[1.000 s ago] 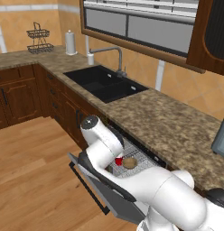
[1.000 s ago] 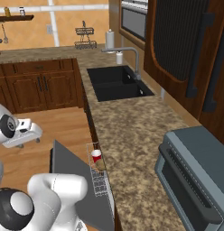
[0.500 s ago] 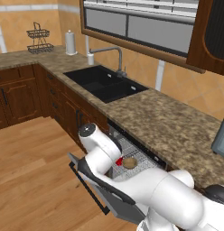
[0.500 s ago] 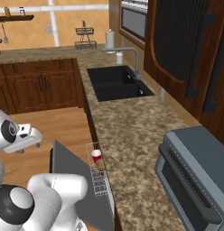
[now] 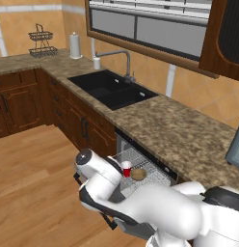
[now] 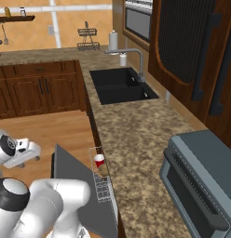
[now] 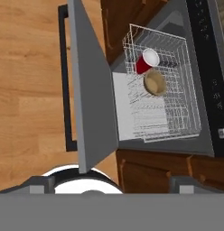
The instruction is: Pick up the cup and bowl from the counter, place them in the dishwasher, and close the dishwasher door.
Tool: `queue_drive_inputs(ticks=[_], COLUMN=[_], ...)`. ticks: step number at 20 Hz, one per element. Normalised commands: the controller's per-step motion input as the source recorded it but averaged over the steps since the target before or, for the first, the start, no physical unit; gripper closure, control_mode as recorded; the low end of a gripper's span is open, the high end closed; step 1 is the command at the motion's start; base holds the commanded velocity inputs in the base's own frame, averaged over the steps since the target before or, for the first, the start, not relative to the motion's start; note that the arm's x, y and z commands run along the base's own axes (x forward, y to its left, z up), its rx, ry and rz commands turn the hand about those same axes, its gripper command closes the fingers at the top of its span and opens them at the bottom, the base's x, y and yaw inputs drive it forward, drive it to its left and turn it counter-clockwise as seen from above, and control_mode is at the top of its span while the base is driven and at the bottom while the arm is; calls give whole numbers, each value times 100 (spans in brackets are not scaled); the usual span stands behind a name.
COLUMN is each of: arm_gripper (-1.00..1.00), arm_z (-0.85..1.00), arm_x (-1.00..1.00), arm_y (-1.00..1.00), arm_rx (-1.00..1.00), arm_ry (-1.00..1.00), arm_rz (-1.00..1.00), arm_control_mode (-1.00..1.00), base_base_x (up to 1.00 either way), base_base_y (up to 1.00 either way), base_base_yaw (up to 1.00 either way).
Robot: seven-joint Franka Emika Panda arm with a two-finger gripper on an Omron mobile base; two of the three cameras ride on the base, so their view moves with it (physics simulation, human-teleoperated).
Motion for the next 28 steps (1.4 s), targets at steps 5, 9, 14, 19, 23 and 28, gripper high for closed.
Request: queue_drive_inputs(ticks=[5, 9, 14, 19, 23, 28], arm_gripper=[-100, -100, -100, -100, -100, -100], arm_z=[-65, -77, -59, -41, -44, -56], arm_x=[20, 29, 33, 23, 20, 30], arm_y=[14, 44, 64, 64, 58, 32], arm_rx=[-10, -12, -15, -13, -12, -12], arm_ry=[0, 0, 1, 2, 1, 0], arm_rz=[0, 0, -5, -13, -12, -9], arm_control_mode=[-100, -100, -100, -100, -100, -100], base_base_x=[0, 0, 0, 0, 0, 0], base_base_y=[0, 0, 0, 0, 0, 0], base_base_yaw=[0, 0, 0, 0, 0, 0])
